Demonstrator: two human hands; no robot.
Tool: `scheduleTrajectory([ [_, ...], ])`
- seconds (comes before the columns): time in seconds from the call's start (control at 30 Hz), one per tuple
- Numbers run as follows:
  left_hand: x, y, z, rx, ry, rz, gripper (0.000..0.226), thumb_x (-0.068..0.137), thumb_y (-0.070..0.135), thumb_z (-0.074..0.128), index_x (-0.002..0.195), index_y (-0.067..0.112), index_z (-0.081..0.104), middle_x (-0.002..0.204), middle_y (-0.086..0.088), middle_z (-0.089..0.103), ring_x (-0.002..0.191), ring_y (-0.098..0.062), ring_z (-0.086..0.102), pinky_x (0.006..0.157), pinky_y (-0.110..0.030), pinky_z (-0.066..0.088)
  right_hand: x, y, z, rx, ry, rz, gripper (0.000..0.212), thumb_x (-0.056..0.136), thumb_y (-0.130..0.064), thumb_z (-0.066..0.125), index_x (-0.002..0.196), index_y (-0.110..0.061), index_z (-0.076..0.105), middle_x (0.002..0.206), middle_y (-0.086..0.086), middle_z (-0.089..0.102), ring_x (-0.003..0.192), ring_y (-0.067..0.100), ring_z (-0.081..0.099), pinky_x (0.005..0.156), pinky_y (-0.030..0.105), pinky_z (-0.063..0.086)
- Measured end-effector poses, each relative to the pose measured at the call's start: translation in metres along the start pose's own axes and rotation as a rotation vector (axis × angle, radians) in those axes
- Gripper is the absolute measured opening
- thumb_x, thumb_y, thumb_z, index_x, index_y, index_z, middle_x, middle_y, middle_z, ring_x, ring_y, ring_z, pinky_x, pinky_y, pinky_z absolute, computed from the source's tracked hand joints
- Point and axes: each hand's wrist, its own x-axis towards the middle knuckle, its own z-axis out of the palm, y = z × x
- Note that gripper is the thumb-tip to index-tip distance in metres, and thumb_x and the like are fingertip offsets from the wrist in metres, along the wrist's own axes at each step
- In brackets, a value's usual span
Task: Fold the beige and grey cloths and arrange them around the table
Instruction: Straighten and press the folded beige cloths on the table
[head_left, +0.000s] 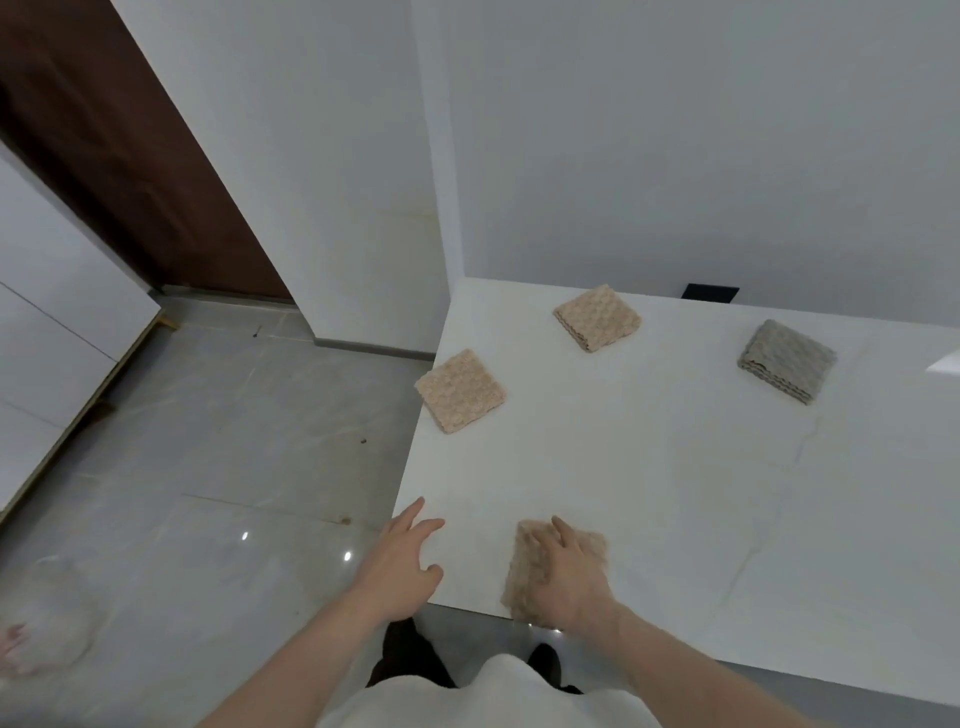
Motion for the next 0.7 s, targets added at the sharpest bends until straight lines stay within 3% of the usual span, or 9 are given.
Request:
scheduleTrajectory([
  [0.13,0.015,-0.019,-0.022,-0.031,-0.014,0.006,0.063,0.093,0.028,0.056,0.153,0.034,0.036,0.167,0.013,0.005,0.153,-0.017,0.014,0.122,-0.027,0.019,0.016,-0.02,-0.002,0.037,0.096,0.044,0.074,0.073,-0.04,0.035,0.147,-0.041,0.028,0.165,-0.009,0.01,0.134,0.023,0.048,0.106,0.048,0.042],
  [0.23,0.028,-0.039,-0.048,-0.006,-0.04,0.064,0.064,0.093,0.03,0.054,0.154,0.034,0.036,0.161,0.02,0.008,0.153,-0.018,0.014,0.121,-0.027,0.019,0.031,-0.051,-0.004,0.092,0.083,0.062,0.075,0.083,-0.032,0.047,0.154,-0.034,0.024,0.167,-0.004,0.004,0.142,0.024,0.036,0.108,0.04,0.042],
  [0.4,0.051,-0.087,-0.11,0.088,-0.114,0.127,0.067,0.091,0.029,0.053,0.155,0.035,0.034,0.17,0.008,0.004,0.154,-0.021,0.015,0.123,-0.031,0.019,0.054,-0.106,-0.008,0.168,0.124,0.107,0.075,0.091,-0.028,0.055,0.158,-0.025,0.022,0.167,0.002,0.001,0.147,0.031,0.027,0.116,0.038,0.033],
  [0.7,0.089,-0.112,-0.163,0.17,-0.15,0.183,0.067,0.091,0.027,0.055,0.155,0.032,0.035,0.17,0.007,0.003,0.155,-0.021,0.013,0.124,-0.03,0.019,0.062,-0.15,-0.011,0.299,0.231,0.118,0.076,0.089,-0.034,0.057,0.157,-0.03,0.022,0.166,-0.005,0.0,0.136,0.024,0.044,0.109,0.036,0.04],
])
